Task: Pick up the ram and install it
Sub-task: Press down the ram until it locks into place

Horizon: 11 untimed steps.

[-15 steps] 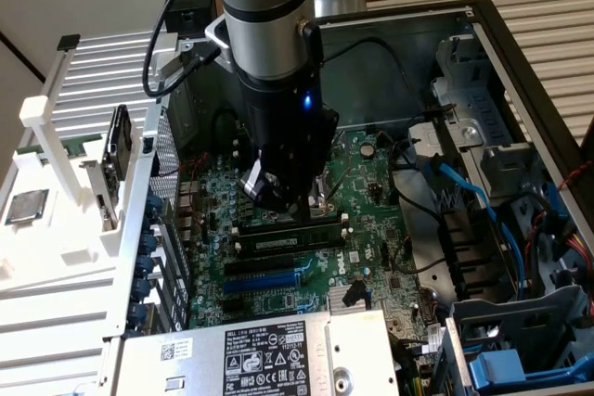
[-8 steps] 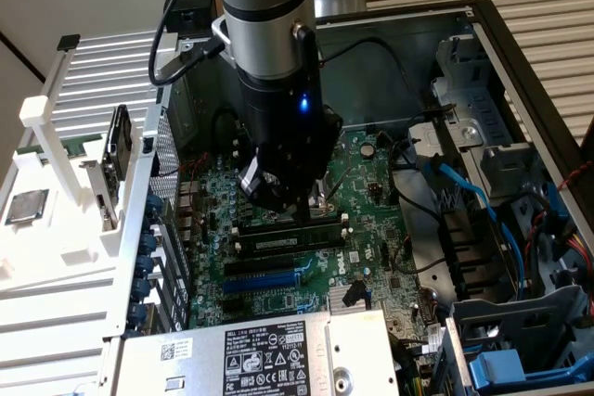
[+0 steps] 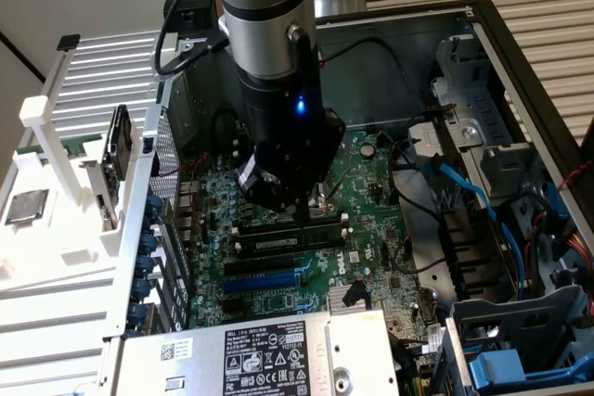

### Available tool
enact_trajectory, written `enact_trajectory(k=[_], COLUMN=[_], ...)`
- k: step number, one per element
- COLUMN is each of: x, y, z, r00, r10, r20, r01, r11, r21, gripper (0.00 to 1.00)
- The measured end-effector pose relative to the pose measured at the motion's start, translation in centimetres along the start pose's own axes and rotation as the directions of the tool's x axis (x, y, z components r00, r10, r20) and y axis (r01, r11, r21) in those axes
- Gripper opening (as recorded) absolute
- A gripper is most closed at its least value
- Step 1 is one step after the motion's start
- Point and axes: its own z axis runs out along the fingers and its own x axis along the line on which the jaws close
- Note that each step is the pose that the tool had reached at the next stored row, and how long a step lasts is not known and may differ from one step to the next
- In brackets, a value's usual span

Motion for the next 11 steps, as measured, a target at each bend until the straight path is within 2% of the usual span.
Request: enact_trajectory(k=[6,11], x=[0.00,-0.01], y=[0.00,-0.01], z=[-0.06,-0.12], r00=[0.9971,0.9901], r10=[0.076,0.140], r20=[-0.0023,-0.0039], r01=[-0.076,-0.140], r11=[0.9971,0.9901], r21=[0.0057,0.0107], gripper=[0.10,0.10])
